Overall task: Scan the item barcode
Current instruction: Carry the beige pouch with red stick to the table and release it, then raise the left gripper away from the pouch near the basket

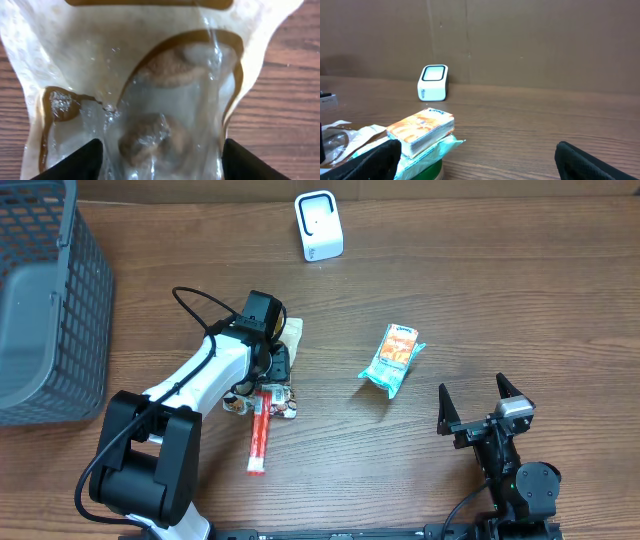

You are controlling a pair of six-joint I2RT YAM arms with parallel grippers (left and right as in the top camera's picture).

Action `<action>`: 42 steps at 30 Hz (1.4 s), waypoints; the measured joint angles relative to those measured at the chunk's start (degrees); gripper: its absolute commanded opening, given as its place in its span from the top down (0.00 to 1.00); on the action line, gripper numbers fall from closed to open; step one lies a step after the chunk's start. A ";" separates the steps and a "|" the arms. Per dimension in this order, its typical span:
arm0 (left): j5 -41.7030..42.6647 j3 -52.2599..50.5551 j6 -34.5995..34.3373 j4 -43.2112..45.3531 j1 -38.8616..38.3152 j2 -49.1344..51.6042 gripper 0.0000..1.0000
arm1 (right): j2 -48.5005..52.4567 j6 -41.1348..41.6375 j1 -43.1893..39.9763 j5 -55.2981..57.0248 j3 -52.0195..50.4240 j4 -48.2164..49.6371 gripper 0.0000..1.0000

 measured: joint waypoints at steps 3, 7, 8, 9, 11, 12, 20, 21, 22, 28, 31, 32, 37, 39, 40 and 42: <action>0.59 1.84 0.66 -3.61 0.00 0.17 0.16 | 0.00 -0.02 0.00 0.00 0.00 0.00 0.00; 0.94 9.88 0.81 -10.58 0.00 0.48 0.17 | 0.00 -0.02 0.00 0.02 0.00 0.00 0.00; 0.98 11.28 0.85 -11.65 0.00 0.48 0.16 | 0.02 -0.02 0.00 0.00 0.00 -0.02 0.00; 1.01 14.32 0.87 -14.10 0.00 0.55 0.15 | 0.00 0.00 0.00 0.00 0.00 0.00 0.00; 1.05 18.32 1.49 -17.16 0.00 0.70 0.00 | 0.00 -0.02 0.00 0.00 0.00 0.00 0.00; 1.07 21.62 2.40 -19.23 0.02 0.70 0.00 | 0.00 0.00 0.00 -0.02 0.00 -0.04 0.00; 1.01 38.45 4.94 -30.25 2.91 0.72 0.00 | 0.00 -0.02 0.00 0.00 0.00 -0.02 0.00; 1.03 40.17 5.14 -31.01 4.02 0.72 0.00 | 0.00 -0.02 0.00 0.00 0.00 -0.02 0.00; 1.03 41.44 5.20 -31.58 5.11 0.72 0.00 | 0.02 0.00 0.00 0.00 0.00 -0.04 0.00; 0.96 44.37 6.73 -34.73 13.92 0.72 0.00 | 0.00 0.02 0.00 0.02 0.00 0.00 0.00; 0.92 44.37 7.06 -35.43 17.16 0.72 0.00 | 0.00 -0.02 0.02 0.00 0.00 0.00 0.00; 0.83 44.37 7.08 -35.45 17.88 0.72 0.00 | 0.00 -0.04 0.00 0.00 0.00 -0.04 0.00; 0.50 44.37 7.08 -35.63 20.94 0.72 0.00 | 0.00 -0.02 0.00 0.00 0.00 0.00 0.00; 0.50 44.37 7.08 -35.65 21.20 0.72 0.00 | 0.00 -0.04 0.00 -0.02 0.00 -0.02 0.00; 0.50 44.37 7.08 -35.67 21.18 0.72 0.00 | 0.02 0.00 0.02 0.00 0.00 -0.02 0.00; 0.52 44.37 7.06 -35.60 21.18 0.72 0.00 | 0.00 -0.02 0.00 0.00 0.00 0.00 0.00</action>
